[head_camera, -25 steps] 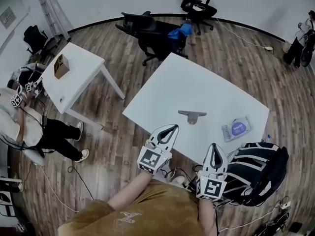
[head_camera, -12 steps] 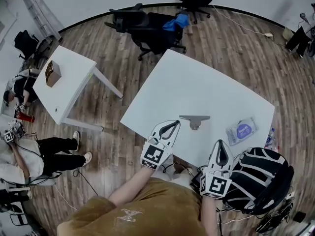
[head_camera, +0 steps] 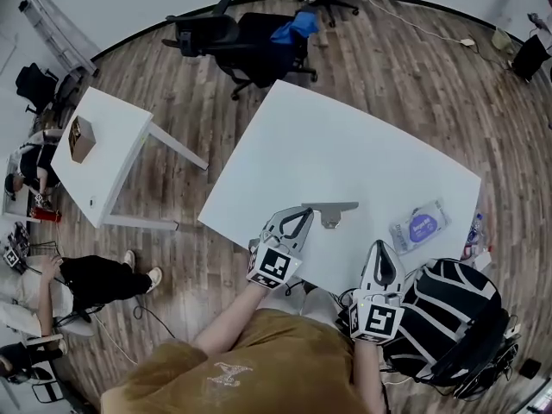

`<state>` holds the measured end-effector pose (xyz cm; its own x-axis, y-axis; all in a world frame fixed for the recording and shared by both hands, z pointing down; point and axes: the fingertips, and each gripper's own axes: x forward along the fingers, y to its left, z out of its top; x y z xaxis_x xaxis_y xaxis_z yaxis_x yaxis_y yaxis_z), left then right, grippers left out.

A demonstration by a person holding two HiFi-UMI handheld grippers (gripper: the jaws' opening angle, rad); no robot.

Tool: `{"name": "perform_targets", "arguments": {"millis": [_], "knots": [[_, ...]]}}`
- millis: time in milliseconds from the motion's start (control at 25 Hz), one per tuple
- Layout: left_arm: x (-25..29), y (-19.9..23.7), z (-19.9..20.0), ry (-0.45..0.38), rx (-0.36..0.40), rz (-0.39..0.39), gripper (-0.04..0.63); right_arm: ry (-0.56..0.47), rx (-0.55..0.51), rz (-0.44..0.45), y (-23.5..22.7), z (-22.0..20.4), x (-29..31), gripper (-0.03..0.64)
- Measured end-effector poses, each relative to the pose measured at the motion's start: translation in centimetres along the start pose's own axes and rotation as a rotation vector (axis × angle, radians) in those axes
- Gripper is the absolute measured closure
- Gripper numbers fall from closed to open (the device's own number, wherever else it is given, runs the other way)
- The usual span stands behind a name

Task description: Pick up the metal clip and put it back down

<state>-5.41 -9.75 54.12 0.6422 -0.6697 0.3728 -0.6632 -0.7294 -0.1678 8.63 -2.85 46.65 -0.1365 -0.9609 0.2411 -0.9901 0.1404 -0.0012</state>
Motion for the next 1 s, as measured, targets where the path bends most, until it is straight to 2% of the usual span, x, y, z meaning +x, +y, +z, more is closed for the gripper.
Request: {"name": "perform_targets", "arguments": {"millis": [80,160,320,400,520,640,720,840,1000], "knots": [[1.3,-0.7,-0.8,0.034,0.059,-0.039,0.598,0.013,0.006,-0.004,-0.4,-0.5,0.0,0.611],[2.3,-1.7,-1.4,0.046,0.085,-0.104,0.595,0.025,0.016,-0.004,-0.8,-1.0,0.0,0.611],[4.2,-3.5,-3.4,0.122,0.138,-0.22,0.476,0.043,0.091,0.011,-1.2,-2.2,0.1,0.609],[5.1,-4.4,-4.8,0.186,0.217,-0.262,0.455,0.05,0.105,0.016,-1.5,-2.5,0.2,0.611],[6.2,-5.8,-7.0,0.273,0.378,-0.331,0.414,0.056,0.118,0.009,-2.0,-2.8,0.5,0.611],[7.0,-7.0,-8.9,0.337,0.551,-0.393,0.378,0.063,0.124,-0.001,-2.5,-3.2,0.6,0.609],[7.5,-7.4,-9.9,0.371,0.638,-0.417,0.368,0.067,0.129,-0.005,-2.7,-3.3,0.7,0.609],[8.3,-7.8,-11.1,0.4,0.722,-0.439,0.364,0.072,0.165,-0.005,-3.1,-3.5,0.9,0.611],[9.3,-8.4,-11.8,0.41,0.789,-0.453,0.357,0.073,0.177,0.007,-3.1,-3.6,1.3,0.611]]}}
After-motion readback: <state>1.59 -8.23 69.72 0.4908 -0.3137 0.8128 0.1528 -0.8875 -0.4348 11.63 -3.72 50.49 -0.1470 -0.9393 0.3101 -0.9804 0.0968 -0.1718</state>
